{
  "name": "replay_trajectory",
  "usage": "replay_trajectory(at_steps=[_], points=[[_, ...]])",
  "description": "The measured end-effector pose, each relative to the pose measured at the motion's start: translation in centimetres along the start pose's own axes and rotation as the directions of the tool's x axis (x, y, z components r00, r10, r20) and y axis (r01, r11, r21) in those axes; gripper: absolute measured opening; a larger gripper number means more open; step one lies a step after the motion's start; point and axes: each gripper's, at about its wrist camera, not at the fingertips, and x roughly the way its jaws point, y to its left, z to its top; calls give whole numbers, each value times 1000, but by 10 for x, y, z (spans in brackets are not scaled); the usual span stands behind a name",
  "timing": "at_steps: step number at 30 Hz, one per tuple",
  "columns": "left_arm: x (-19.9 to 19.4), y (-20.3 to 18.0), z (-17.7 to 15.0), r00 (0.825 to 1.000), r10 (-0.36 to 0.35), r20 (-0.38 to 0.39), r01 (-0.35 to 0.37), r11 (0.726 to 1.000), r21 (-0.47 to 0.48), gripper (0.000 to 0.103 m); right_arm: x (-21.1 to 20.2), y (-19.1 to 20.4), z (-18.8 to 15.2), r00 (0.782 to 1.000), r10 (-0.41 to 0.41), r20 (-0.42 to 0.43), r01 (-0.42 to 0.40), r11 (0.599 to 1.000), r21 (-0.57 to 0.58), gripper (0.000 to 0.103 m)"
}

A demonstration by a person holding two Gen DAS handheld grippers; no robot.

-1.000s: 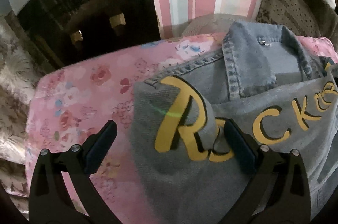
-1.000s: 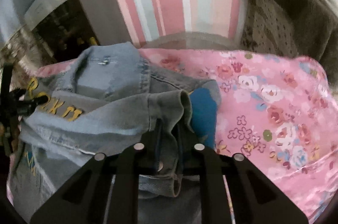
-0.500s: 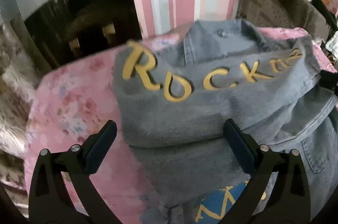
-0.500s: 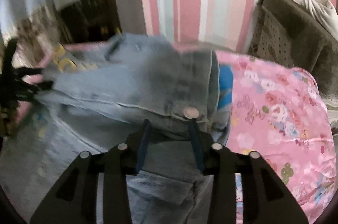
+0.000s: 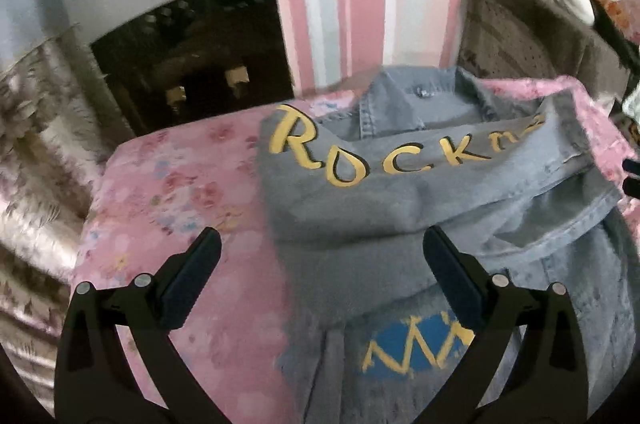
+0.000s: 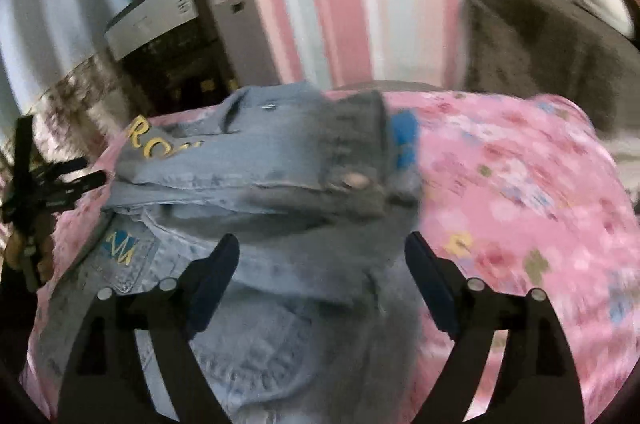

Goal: Fold large clothes

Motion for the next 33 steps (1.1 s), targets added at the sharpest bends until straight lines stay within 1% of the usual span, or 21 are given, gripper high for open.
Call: replay_trajectory(at_steps=[2, 3, 4, 5, 7, 8, 9, 10, 11, 13, 15, 17, 19, 21, 22, 25, 26, 28, 29, 31, 33], points=[[-20, 7, -14, 1000, -2, 31, 3, 999, -39, 100, -17, -3, -15, 1000, -10, 16, 9, 999, 43, 87], [-27, 9, -21, 999, 4, 45, -1, 998, -57, 100, -24, -3, -21, 1000, -15, 26, 13, 998, 54, 90], [-37, 13, -31, 998, 10, 63, -5, 997, -81, 100, -31, -2, -28, 999, -31, 34, 29, 998, 58, 91], [-43, 15, -38, 997, 10, 74, -2, 995, -97, 100, -35, -1, -34, 997, -60, 40, 58, 997, 54, 92], [-58, 20, -59, 995, 1, 95, 12, 991, -136, 100, -50, 9, -51, 987, -141, 73, 140, 990, 19, 93], [-64, 22, -67, 995, -7, 102, 22, 989, -148, 100, -61, 18, -62, 978, -179, 110, 181, 983, -7, 94], [-71, 23, -76, 994, -19, 109, 36, 987, -159, 100, -72, 25, -69, 969, -194, 154, 201, 979, -26, 99], [-76, 23, -83, 993, -25, 111, 43, 986, -160, 100, -81, 30, -75, 959, -204, 196, 215, 976, -39, 101], [-82, 22, -91, 994, -17, 112, 35, 986, -160, 100, -91, 36, -83, 944, -224, 240, 243, 969, -51, 101], [-95, 16, -109, 992, 31, 122, -12, 988, -153, 100, -102, 44, -92, 925, -271, 267, 290, 957, -33, 101], [-107, 10, -124, 989, 48, 140, -29, 990, -139, 100, -110, 43, -98, 930, -267, 251, 273, 962, 14, 101], [-119, 4, -137, 988, 41, 147, -25, 993, -115, 100, -119, 41, -109, 944, -228, 238, 217, 973, 72, 101], [-128, -3, -149, 990, 33, 135, -21, 996, -90, 100, -123, 42, -119, 955, -204, 218, 188, 978, 93, 101], [-135, -6, -161, 991, 37, 127, -25, 995, -95, 100, -126, 44, -130, 962, -188, 199, 172, 981, 94, 101], [-136, -8, -164, 992, 41, 122, -29, 995, -98, 100, -128, 46, -135, 960, -194, 201, 178, 979, 95, 101], [-143, -10, -180, 986, 123, 115, -109, 986, -128, 100, -136, 54, -152, 947, -255, 197, 242, 967, 84, 101], [-144, -9, -185, 986, 131, 105, -116, 984, -135, 100, -138, 56, -157, 942, -276, 189, 266, 961, 79, 101], [-144, -7, -193, 991, 108, 84, -95, 984, -153, 100, -140, 57, -166, 937, -295, 188, 283, 955, 87, 101], [-144, -5, -195, 993, 93, 75, -79, 983, -165, 100, -140, 56, -170, 938, -294, 183, 281, 955, 97, 101], [-143, -1, -203, 997, 59, 52, -48, 980, -192, 100, -140, 52, -178, 950, -263, 169, 246, 962, 114, 101], [-144, 0, -209, 997, 61, 41, -52, 978, -202, 100, -140, 50, -185, 953, -252, 169, 231, 963, 135, 101]])
